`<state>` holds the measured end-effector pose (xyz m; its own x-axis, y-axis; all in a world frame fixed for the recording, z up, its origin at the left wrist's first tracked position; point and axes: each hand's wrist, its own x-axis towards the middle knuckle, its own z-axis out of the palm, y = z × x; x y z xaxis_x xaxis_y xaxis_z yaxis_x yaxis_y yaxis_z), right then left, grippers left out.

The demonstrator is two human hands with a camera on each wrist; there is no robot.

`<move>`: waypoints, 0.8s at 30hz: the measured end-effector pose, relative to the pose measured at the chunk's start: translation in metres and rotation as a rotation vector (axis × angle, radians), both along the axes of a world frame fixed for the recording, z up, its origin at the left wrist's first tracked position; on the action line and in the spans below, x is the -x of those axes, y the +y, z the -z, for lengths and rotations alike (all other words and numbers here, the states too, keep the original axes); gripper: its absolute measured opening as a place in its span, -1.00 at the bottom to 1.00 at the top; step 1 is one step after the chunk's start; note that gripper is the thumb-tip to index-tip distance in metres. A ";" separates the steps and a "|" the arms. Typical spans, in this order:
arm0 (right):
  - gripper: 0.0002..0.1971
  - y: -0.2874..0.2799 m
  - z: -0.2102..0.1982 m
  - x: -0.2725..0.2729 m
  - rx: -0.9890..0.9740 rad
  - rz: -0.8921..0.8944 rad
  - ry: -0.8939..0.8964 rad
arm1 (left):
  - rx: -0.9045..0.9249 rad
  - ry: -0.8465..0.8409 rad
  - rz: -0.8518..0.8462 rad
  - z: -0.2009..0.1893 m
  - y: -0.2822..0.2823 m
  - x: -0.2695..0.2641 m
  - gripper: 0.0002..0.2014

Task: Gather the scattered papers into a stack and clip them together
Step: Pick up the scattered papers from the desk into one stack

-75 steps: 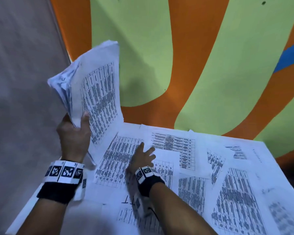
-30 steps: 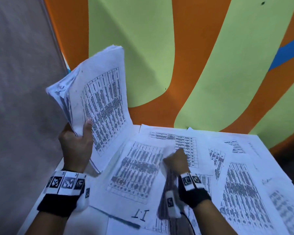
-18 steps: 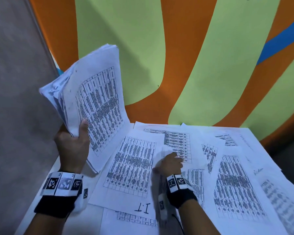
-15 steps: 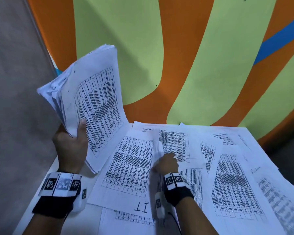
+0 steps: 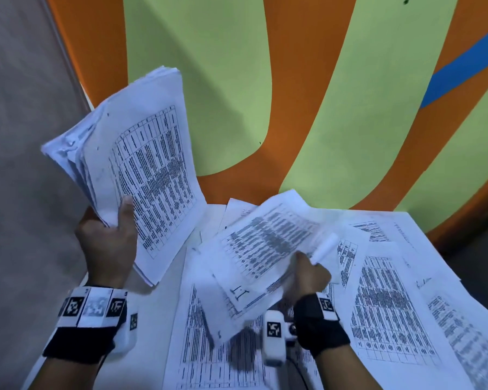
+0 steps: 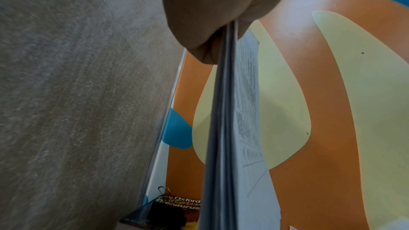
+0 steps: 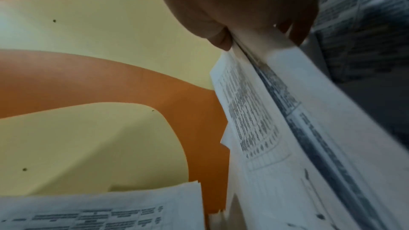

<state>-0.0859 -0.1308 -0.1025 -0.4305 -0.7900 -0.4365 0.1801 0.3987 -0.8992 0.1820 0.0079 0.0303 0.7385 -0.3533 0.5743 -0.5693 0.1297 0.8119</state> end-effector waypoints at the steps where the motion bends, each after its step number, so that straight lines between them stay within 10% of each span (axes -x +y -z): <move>1: -0.74 -0.005 0.002 0.006 0.024 0.041 0.067 | 0.000 0.002 0.004 0.000 -0.001 0.001 -0.63; 9: -0.78 -0.051 0.001 0.054 -0.198 -0.159 0.587 | -0.016 -0.016 0.025 -0.002 -0.009 0.012 -0.62; 16: -0.74 -0.041 -0.008 0.063 0.111 -0.149 0.807 | -0.047 0.039 0.030 -0.001 -0.012 0.011 -0.65; 24: -0.88 -0.027 -0.125 0.134 0.589 -0.470 0.680 | -0.080 0.112 0.074 -0.003 -0.022 0.014 -0.68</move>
<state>-0.2201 -0.1577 0.0227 -0.0324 -0.9537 0.2990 -0.5040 -0.2428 -0.8289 0.1684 -0.0139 0.0330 0.7668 -0.4501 0.4577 -0.4659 0.1002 0.8791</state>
